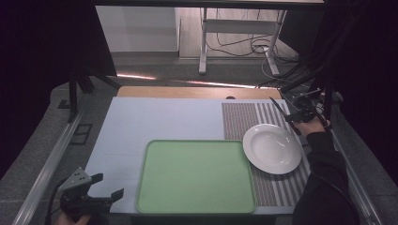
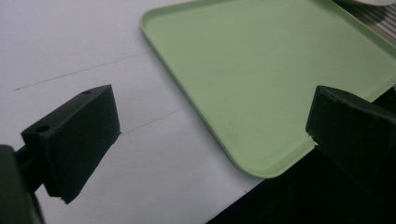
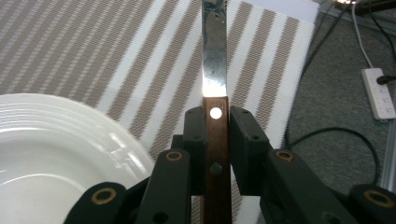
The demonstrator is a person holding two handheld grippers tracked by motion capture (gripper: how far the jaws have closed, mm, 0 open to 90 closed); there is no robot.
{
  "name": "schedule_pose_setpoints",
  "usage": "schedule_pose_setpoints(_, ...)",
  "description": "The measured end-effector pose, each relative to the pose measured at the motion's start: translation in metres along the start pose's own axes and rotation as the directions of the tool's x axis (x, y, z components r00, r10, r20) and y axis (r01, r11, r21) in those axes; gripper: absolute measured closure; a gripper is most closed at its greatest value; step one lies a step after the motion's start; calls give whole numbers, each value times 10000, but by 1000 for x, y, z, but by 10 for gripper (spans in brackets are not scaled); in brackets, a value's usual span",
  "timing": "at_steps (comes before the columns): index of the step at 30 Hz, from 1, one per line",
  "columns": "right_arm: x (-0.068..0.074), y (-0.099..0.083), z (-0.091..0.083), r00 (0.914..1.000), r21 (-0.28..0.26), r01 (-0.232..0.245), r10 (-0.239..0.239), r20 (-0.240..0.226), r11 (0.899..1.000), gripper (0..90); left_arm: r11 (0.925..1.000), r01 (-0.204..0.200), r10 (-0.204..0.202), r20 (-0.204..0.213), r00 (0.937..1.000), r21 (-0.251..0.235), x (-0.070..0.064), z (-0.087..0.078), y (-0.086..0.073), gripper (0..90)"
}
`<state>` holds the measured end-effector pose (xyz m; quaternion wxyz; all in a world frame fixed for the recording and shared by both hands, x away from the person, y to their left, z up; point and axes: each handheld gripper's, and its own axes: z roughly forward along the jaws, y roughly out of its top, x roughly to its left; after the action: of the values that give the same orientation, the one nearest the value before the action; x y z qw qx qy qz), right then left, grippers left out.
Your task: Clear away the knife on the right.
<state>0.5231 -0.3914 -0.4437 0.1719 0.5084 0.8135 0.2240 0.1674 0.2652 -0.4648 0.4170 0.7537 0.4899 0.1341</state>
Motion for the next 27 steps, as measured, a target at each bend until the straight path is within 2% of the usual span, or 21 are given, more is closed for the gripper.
schedule_pose_setpoints(6,25,-1,-5,9972,-11,699,-699,-266,9976,778,10000,-12,12,-3,10000,-10,0,0,0,26)
schedule_pose_setpoints(12,55,-1,-7,9895,-94,1263,-1267,-700,9919,777,10000,-31,31,-2,10000,-27,0,0,0,26)
schedule_pose_setpoints(19,86,-8,-12,9720,-312,2065,-2087,-1081,9780,777,10000,-71,71,-3,10000,-27,-1,0,0,27)
schedule_pose_setpoints(25,107,-17,-16,9591,-359,2389,-2416,-1478,9704,778,10000,-74,74,-5,10000,-22,-1,0,0,27)
schedule_pose_setpoints(27,114,-20,-17,9524,-400,2536,-2567,-1647,9665,777,10000,-68,68,-7,10000,-17,-1,0,0,27)
